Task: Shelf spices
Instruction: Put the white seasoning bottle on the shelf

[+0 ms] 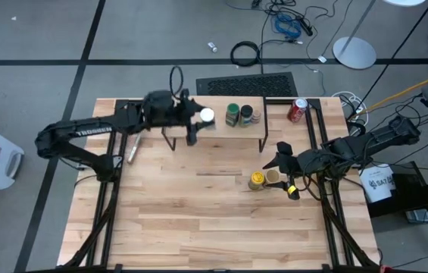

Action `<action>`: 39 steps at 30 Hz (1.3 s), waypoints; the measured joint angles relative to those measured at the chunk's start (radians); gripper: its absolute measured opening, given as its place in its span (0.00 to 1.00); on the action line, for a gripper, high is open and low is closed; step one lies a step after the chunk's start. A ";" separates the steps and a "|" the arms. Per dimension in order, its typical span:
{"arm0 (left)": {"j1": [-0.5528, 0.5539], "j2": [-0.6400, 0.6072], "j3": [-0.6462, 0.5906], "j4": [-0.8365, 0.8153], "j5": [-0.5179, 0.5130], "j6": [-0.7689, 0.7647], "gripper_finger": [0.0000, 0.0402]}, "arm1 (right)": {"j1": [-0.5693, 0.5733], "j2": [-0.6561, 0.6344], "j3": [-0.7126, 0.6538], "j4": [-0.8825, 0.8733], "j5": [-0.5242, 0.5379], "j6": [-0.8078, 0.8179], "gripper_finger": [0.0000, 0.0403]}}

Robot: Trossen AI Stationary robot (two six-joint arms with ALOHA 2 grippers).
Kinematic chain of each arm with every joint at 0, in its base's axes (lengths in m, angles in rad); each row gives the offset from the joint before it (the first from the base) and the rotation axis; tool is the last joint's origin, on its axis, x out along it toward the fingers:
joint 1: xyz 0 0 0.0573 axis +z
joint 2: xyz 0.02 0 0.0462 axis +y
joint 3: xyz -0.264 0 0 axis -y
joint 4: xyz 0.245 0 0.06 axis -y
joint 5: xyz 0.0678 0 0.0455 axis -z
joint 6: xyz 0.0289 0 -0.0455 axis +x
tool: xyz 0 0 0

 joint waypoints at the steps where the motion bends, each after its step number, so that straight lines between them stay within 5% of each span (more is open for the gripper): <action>1: 0.028 0.000 0.000 -0.006 0.026 0.002 0.52 | 0.000 0.000 0.000 0.001 0.000 0.000 0.68; 14: 0.242 0.101 0.000 0.033 0.230 0.026 0.52 | -0.001 0.000 0.000 0.010 0.023 -0.008 0.68; 39: 0.251 0.307 0.069 0.124 0.325 0.095 0.52 | -0.001 0.000 0.000 0.008 0.024 -0.001 0.68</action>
